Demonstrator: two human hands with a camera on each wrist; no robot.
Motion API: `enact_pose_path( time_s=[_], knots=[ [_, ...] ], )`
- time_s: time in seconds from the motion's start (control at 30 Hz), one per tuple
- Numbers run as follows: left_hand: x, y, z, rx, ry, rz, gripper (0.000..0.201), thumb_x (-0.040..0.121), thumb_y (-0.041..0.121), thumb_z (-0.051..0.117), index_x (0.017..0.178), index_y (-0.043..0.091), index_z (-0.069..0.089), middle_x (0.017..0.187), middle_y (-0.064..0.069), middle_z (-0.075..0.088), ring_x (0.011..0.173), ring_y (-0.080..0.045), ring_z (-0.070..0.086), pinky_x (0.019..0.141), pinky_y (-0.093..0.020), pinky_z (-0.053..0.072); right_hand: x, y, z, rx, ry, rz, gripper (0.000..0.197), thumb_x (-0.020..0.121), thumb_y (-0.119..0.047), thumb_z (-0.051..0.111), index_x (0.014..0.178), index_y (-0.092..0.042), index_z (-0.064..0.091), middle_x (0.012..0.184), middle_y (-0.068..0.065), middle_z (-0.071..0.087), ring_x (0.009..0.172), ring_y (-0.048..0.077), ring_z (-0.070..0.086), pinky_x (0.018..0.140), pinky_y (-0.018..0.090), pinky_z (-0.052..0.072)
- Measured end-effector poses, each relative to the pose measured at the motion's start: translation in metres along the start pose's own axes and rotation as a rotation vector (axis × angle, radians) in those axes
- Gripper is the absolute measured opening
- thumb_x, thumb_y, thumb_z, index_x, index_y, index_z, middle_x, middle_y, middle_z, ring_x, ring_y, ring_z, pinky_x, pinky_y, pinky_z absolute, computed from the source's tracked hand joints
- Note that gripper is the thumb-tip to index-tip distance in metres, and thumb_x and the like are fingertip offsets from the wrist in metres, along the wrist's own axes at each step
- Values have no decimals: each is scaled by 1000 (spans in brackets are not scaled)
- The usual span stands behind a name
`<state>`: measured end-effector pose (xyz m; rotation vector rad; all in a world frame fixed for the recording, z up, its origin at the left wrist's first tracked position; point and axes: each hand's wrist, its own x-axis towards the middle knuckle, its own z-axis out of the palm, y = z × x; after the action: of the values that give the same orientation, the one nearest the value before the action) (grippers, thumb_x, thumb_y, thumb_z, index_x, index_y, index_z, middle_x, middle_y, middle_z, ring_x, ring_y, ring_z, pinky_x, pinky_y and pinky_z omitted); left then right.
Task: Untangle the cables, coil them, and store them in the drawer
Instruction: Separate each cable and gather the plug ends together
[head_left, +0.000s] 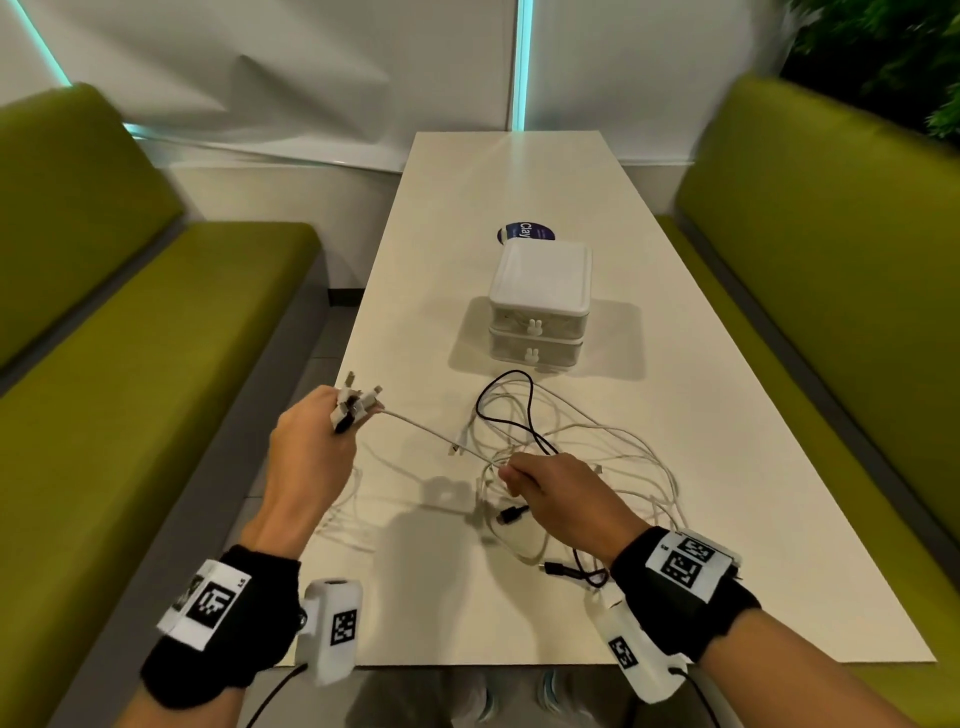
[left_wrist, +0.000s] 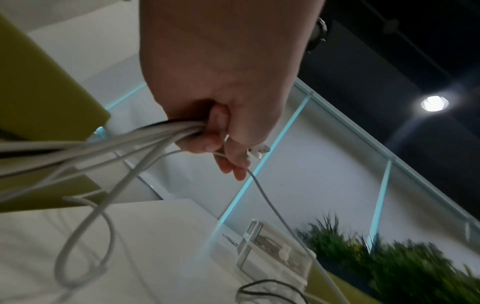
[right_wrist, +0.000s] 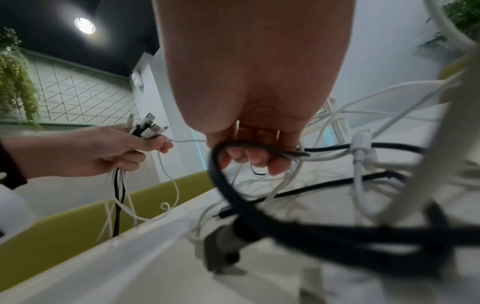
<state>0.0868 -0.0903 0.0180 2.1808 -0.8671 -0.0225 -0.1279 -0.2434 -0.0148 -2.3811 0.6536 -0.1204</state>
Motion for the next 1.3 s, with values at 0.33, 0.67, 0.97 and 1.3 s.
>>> enact_pose_path(
  time_s=[0.33,0.67,0.97,1.3],
  knots=[
    [-35,28,33,-62,-245,415,41,86,0,64,117,27,70,131,18,61,110,-4,64,93,-22,51,5,-11,4,1,14,-38,29,104,-26,39,75,-24,45,72,-17,56,66,1,49,68,29,38],
    [-44,35,41,314,-453,402,33,88,12,56,119,24,56,103,2,60,91,-33,61,69,-41,47,-1,-14,4,-8,-58,-129,26,102,-35,41,87,-22,58,86,-9,67,78,15,60,74,37,48],
    [-14,15,-3,100,-162,85,13,93,6,51,82,11,56,74,-1,62,74,-33,60,65,-46,50,-11,-2,6,53,-16,-69,35,103,-41,36,83,-20,55,81,-8,68,72,4,60,71,30,46],
    [-42,37,25,142,-351,315,55,84,1,58,124,38,57,109,6,69,101,-22,65,84,-40,52,2,-15,8,47,-17,-97,29,103,-30,42,74,-33,49,84,-8,68,73,15,64,68,30,46]
  ],
)
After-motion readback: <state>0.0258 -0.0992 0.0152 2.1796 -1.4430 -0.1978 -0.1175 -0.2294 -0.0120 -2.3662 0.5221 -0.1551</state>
